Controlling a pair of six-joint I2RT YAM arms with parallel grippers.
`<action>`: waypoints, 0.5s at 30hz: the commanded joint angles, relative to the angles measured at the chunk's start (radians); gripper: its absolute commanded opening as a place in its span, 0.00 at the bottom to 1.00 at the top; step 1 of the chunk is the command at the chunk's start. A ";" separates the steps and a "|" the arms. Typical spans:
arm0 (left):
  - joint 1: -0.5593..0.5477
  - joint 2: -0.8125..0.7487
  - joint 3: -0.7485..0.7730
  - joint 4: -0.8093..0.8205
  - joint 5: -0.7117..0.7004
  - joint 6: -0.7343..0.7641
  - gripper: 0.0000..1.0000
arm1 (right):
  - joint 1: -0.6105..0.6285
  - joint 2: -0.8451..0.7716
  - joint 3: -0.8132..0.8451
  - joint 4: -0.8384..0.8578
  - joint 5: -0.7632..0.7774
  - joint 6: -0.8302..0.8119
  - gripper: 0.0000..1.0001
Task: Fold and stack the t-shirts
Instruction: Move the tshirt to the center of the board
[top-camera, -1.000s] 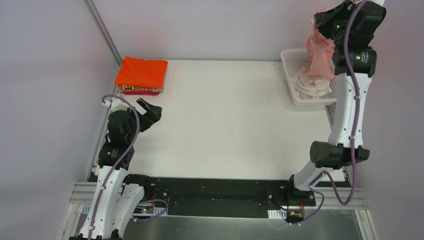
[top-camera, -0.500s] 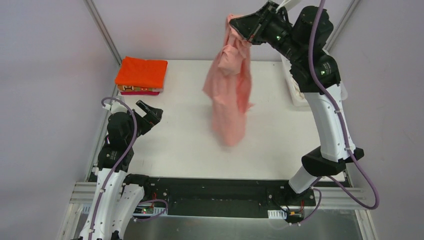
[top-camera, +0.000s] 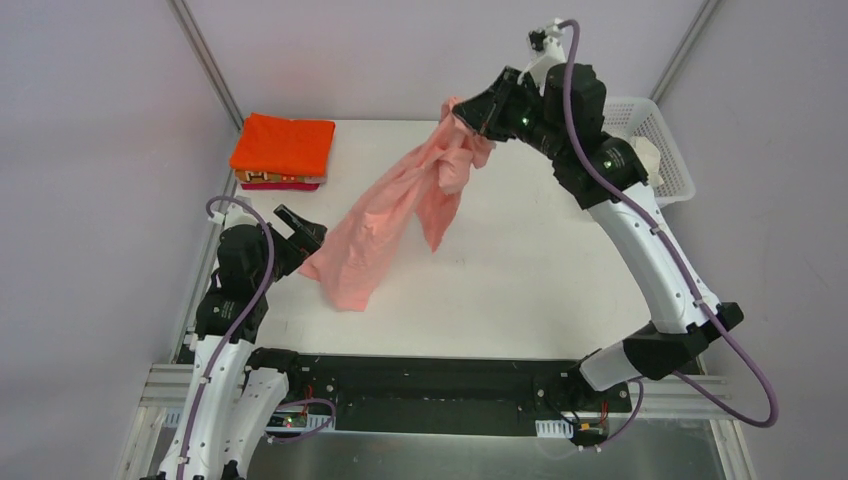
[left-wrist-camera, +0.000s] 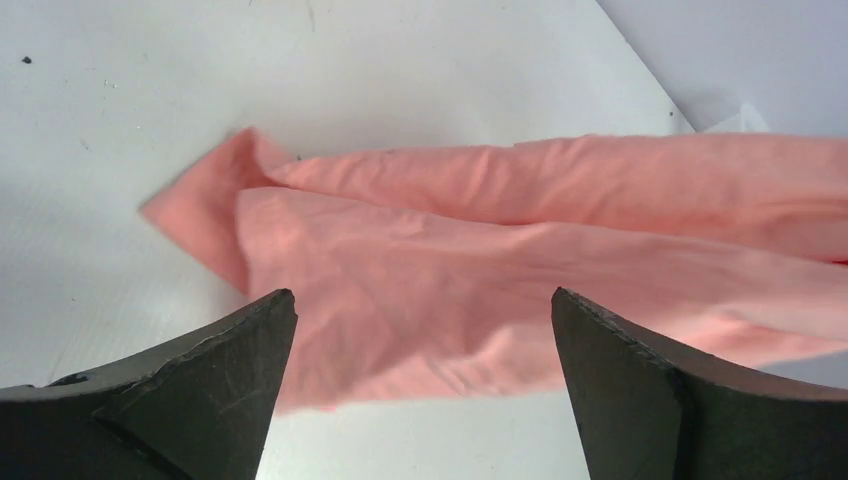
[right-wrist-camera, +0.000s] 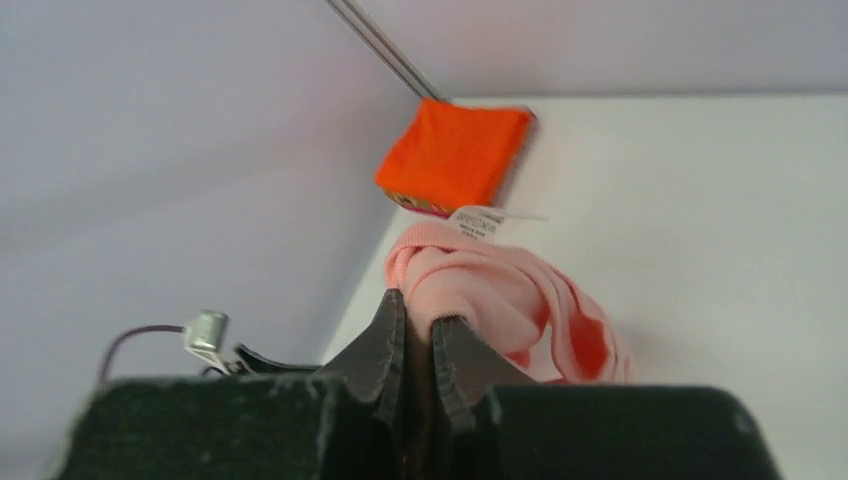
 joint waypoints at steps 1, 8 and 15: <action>-0.004 0.037 0.023 -0.005 0.018 -0.018 1.00 | -0.017 -0.140 -0.263 -0.027 0.195 0.000 0.00; -0.004 0.155 0.022 -0.008 0.072 -0.020 1.00 | -0.164 -0.183 -0.605 -0.148 0.614 0.110 0.99; -0.014 0.299 0.029 -0.008 0.166 -0.017 1.00 | -0.184 -0.225 -0.655 -0.274 0.710 0.050 1.00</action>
